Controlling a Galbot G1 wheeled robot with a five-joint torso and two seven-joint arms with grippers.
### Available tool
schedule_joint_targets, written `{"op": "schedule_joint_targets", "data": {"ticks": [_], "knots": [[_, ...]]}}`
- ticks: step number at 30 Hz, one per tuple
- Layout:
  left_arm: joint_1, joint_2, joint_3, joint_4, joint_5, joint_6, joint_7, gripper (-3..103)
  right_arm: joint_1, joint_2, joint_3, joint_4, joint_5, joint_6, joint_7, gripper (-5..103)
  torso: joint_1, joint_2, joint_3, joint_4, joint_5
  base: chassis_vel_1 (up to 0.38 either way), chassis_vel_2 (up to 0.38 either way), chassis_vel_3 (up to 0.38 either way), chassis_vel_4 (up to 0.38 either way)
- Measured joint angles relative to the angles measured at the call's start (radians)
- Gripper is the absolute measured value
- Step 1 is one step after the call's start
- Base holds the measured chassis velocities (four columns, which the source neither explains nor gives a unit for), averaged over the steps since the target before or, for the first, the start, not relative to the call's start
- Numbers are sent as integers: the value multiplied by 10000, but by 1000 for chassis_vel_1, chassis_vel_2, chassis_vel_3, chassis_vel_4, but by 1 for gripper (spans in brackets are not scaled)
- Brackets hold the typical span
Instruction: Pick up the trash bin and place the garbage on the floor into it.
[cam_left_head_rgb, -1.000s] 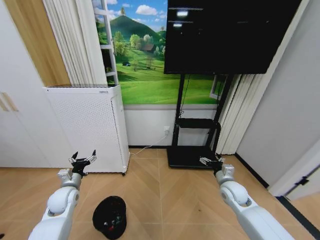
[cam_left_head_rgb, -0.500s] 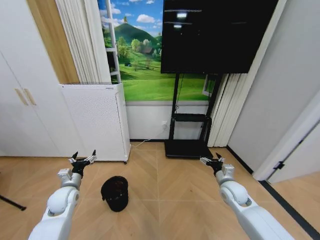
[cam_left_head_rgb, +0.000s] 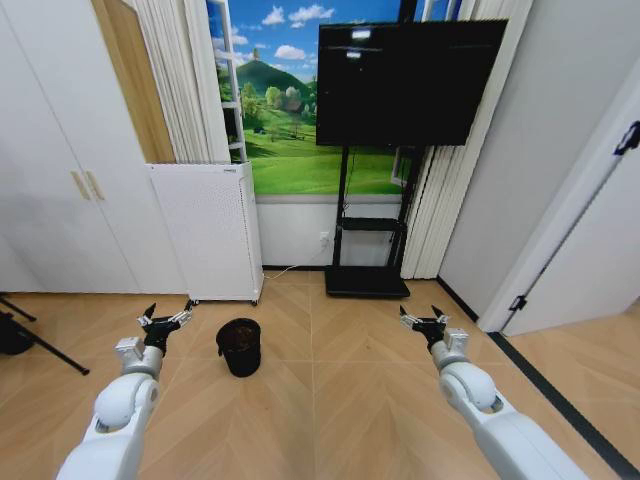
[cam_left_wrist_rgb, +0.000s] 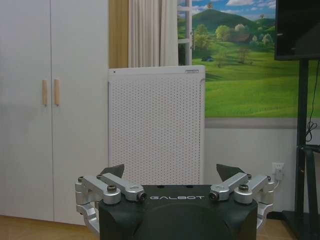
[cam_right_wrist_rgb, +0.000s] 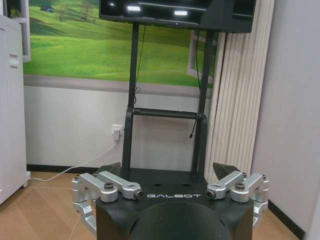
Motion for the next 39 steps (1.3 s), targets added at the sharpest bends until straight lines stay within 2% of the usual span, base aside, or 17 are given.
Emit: {"op": "schedule_joint_targets", "data": {"ticks": [2, 4, 5, 7, 9, 10, 12, 13, 14, 15, 20, 21, 39], "knots": [[1, -1, 0, 0, 0, 1, -4, 100, 0, 0, 0, 0, 0, 0, 0, 100, 1, -1, 0, 5, 1, 339, -364, -355, 378], [-1, 0, -1, 0, 0, 1, -2, 100, 0, 0, 0, 0, 0, 0, 0, 100, -1, 0, -2, -1, 1, 332, -364, -359, 368], [0, -1, -1, 0, 0, 1, -4, 100, 0, 0, 0, 0, 0, 0, -1, 100, -1, 0, -2, 2, -12, 332, -301, -348, 368], [0, -1, -1, 0, 0, 2, -5, 100, -1, 0, 0, -1, 0, 0, -1, 100, -1, -1, -2, 1, 5, 281, -289, -274, 276], [1, -1, -1, 0, 0, 3, -4, 100, -1, 0, -1, 0, 0, 0, -1, 100, -6, 0, -6, 0, -5, 268, -190, -258, 238], [1, -1, -3, 0, 0, 2, -5, 100, -1, 0, -1, 0, 0, 0, -1, 100, -8, 1, -7, 8, -6, 153, -102, -128, 162], [1, 0, -2, -1, 0, 3, -5, 100, -2, 1, -1, 0, -1, 0, -1, 100, -8, 1, -7, 0, 3, 49, -90, -128, 162], [2, -1, -4, 0, 0, 3, -5, 100, -2, 0, 0, 0, 0, 0, -1, 100, -9, 2, -8, 4, -5, 49, -90, -51, 64], [2, -1, 0, 0, 0, 3, -5, 100, -1, 0, 0, 0, 0, 0, 0, 100, -6, -1, -5, -2, -12, -27, 25, -51, 8], [1, 0, 0, 0, 0, 3, -3, 100, -2, 0, 0, -1, 0, 0, -1, 100, -3, -3, -4, -2, 5, -75, -14, 12, 8], [0, 0, 1, 0, 0, 3, -3, 100, -1, 0, 0, 0, 0, 0, 0, 100, 6, -8, 0, 2, -8, -83, 21, 59, -49], [-1, 0, 0, 0, 0, 3, -3, 100, -1, 0, 0, -1, 0, 0, -1, 100, 8, -9, 0, 6, 0, -54, 48, 54, -53], [1, 0, -2, 0, 0, 3, -3, 100, -1, 0, 0, 0, 0, 0, -1, 100, -7, -3, -7, 1, -4, 68, -56, -62, 55]]}}
